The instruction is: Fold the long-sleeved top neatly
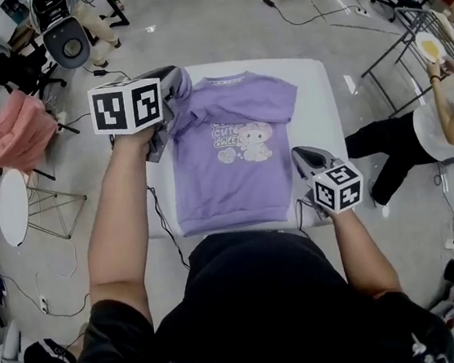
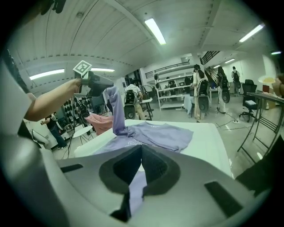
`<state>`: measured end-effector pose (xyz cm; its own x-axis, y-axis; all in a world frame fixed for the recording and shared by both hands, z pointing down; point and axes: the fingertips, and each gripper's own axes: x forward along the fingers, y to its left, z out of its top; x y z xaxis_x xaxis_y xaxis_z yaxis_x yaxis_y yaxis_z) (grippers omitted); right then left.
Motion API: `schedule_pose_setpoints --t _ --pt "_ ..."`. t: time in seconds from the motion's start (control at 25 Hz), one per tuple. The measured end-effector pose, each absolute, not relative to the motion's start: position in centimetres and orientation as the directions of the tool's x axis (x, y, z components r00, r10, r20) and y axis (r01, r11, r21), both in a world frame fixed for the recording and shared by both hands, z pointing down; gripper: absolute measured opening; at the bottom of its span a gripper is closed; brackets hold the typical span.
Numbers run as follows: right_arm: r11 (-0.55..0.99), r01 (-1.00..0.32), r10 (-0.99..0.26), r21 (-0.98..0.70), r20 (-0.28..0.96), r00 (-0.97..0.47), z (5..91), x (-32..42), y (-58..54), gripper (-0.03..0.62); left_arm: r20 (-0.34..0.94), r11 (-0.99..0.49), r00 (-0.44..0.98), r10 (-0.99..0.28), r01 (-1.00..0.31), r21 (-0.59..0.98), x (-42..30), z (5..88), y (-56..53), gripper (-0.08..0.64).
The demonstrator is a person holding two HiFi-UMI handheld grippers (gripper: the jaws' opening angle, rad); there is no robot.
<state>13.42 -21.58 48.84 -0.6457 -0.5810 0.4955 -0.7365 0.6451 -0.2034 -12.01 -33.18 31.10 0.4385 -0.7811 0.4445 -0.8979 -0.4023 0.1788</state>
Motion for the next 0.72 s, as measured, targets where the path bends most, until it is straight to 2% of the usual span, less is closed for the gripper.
schedule_pose_setpoints --t 0.2,0.72 --pt "0.636 -0.741 -0.584 -0.214 0.495 -0.644 49.6 15.5 -21.9 0.005 0.533 -0.408 0.416 -0.736 -0.902 0.141 -6.8 35.0 -35.7 0.026" --pt "0.587 -0.781 -0.572 -0.211 0.574 -0.586 51.9 23.6 -20.9 0.005 0.788 -0.456 0.345 -0.510 -0.885 0.092 8.0 52.1 -39.6 0.026"
